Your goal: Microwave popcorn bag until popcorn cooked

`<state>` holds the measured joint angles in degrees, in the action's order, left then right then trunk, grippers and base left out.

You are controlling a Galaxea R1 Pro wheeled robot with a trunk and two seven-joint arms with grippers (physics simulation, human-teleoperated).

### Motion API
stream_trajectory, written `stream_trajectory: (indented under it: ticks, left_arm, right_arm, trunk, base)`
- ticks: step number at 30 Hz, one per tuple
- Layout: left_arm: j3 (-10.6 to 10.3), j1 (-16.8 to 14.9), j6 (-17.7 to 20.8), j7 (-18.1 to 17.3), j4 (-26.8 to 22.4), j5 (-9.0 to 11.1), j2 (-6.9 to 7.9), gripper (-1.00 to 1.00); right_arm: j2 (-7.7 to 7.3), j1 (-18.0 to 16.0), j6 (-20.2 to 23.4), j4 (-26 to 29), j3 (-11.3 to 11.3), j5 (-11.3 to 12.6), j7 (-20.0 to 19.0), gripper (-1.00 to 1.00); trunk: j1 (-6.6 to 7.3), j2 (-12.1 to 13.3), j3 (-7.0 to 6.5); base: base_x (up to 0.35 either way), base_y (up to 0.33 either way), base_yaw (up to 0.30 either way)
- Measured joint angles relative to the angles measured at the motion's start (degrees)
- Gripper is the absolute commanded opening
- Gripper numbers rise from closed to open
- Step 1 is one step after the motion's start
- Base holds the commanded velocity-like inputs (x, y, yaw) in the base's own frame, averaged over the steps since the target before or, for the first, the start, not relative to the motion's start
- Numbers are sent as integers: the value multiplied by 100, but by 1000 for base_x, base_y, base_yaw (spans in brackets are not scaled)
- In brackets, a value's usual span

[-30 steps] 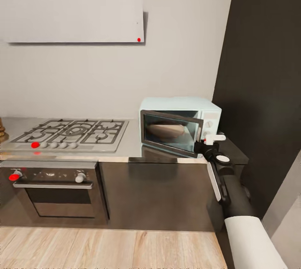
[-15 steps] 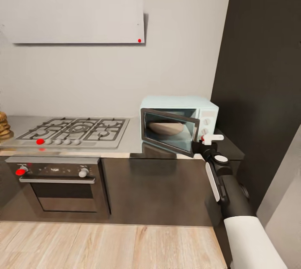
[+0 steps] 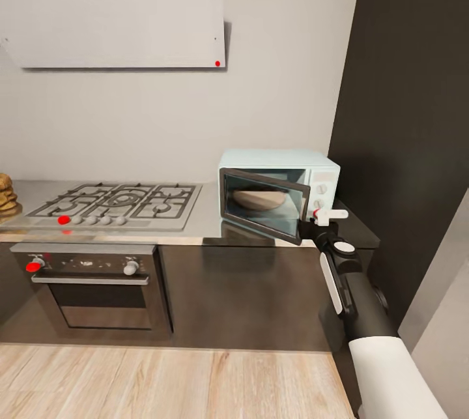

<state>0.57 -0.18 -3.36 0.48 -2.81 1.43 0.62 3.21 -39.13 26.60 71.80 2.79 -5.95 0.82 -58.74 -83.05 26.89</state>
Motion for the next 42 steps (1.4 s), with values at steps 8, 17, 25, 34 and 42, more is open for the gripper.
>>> stream_trajectory:
  ticks: [8, 17, 25, 34, 42]
  left_arm:
    - [1, 2, 0, 0, -1, 0, 0, 100]
    - [1, 2, 0, 0, -2, 0, 0, 100]
    - [1, 2, 1, 0, -2, 0, 0, 100]
    - [-5, 3, 0, 0, 7, 0, -9, 100]
    - [-7, 2, 0, 0, 8, 0, -8, 100]
  right_arm:
    - [-1, -3, 8, 37, 330, -142, -15, 100]
    - [-89, -3, 258, 33, 320, -148, -21, 100]
    - [-729, -3, 326, 134, 415, -189, -17, 100]
    - [-743, -3, 329, 187, 471, -163, -16, 100]
    - [-711, -3, 329, 187, 465, -163, -15, 100]
  trunk:
    - [0, -1, -1]
    - [0, -1, -1]
    - [0, -1, -1]
    - [3, -2, -1]
    - [4, -2, -1]
  base:
    - [0, 0, 0]
    - [0, 0, 0]
    - [0, 0, 0]
    - [140, 0, 0]
    - [318, 0, 0]
